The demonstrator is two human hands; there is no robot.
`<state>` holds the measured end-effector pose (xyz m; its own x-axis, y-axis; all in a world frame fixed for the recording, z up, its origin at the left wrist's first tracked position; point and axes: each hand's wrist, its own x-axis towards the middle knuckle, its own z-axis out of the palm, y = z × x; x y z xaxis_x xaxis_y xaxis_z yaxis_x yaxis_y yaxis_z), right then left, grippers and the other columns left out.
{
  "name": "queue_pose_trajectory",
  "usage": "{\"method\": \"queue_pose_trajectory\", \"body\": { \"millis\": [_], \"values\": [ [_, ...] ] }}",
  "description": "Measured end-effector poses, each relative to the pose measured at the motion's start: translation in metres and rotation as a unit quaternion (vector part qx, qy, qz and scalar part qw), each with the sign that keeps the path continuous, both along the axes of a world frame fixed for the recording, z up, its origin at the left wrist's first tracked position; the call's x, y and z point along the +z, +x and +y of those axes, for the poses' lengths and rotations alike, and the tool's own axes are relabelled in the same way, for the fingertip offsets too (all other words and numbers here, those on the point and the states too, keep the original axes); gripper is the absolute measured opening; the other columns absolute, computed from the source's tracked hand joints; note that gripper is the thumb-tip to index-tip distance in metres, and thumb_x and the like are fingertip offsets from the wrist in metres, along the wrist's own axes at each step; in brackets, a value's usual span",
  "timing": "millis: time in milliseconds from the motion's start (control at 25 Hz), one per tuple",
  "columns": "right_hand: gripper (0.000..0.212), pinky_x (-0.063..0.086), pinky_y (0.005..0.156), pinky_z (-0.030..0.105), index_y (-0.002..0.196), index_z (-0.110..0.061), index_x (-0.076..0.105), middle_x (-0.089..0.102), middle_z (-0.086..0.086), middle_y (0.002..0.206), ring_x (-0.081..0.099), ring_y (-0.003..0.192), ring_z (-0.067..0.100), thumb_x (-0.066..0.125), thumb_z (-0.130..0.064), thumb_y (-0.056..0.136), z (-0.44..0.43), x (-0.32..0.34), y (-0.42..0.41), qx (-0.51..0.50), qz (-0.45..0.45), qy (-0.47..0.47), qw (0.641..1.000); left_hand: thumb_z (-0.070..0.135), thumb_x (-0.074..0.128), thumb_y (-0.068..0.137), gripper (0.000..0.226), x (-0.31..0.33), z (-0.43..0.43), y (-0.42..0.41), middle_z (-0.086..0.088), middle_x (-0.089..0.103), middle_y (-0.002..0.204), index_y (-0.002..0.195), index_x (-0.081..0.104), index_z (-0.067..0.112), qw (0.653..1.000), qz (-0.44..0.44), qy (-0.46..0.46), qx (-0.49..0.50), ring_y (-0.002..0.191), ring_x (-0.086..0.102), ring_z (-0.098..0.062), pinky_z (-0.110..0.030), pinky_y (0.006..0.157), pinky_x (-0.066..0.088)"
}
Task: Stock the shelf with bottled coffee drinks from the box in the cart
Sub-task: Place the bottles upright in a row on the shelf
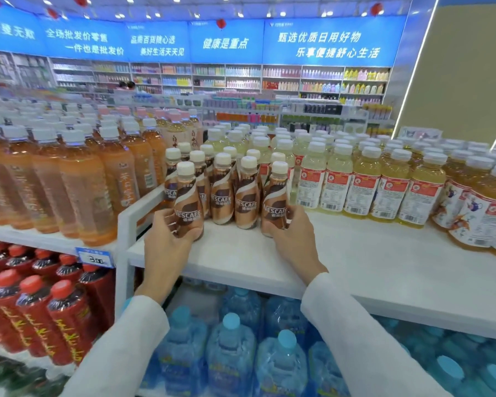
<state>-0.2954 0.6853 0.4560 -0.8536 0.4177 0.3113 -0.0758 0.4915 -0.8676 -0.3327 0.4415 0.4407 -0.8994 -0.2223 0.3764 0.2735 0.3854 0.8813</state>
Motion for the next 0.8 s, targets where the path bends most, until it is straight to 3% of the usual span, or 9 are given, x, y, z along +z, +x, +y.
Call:
{"method": "queue_pose_trajectory", "body": {
  "millis": [120,280,560,800],
  "values": [
    [0.059,0.049,0.103,0.047,0.132,-0.022,0.047,0.060,0.000,0.126,0.060,0.115,0.021,0.079,-0.030,0.083,-0.002,-0.002,-0.010,-0.005,-0.005,-0.001,1.000,0.025,0.086,0.081,0.058,-0.001,-0.021,-0.014,0.004,0.065,0.122,0.127,0.051,0.025,1.000,-0.002,0.000,0.023,0.106,0.057,-0.009,-0.028,0.093,0.043],
    [0.058,0.049,0.102,0.048,0.131,-0.020,0.047,0.060,0.001,0.128,0.059,0.117,0.022,0.079,-0.030,0.084,-0.003,-0.003,-0.014,-0.008,-0.007,0.005,1.000,0.020,0.082,0.085,0.059,-0.002,-0.030,-0.024,-0.006,0.065,0.132,0.135,0.052,0.016,0.999,-0.003,-0.001,0.035,0.117,0.062,-0.021,-0.036,0.101,0.048],
    [0.059,0.049,0.103,0.047,0.133,-0.022,0.046,0.058,0.002,0.130,0.058,0.118,0.024,0.078,-0.031,0.085,-0.003,-0.006,-0.019,-0.019,-0.003,0.016,1.000,0.015,0.069,0.094,0.058,0.001,-0.014,-0.015,-0.012,0.044,0.142,0.147,0.047,0.011,0.993,0.019,-0.076,0.090,0.133,0.046,-0.030,-0.037,0.113,0.035],
    [0.062,0.048,0.107,0.047,0.138,-0.024,0.042,0.056,0.000,0.135,0.057,0.122,0.022,0.077,-0.032,0.088,-0.005,-0.008,-0.018,-0.020,0.000,0.014,1.000,0.016,0.068,0.096,0.062,0.006,-0.005,-0.020,-0.013,0.039,0.147,0.151,0.039,0.010,0.990,0.001,-0.075,0.123,0.137,0.044,-0.032,-0.040,0.113,0.037]
  ]
}}
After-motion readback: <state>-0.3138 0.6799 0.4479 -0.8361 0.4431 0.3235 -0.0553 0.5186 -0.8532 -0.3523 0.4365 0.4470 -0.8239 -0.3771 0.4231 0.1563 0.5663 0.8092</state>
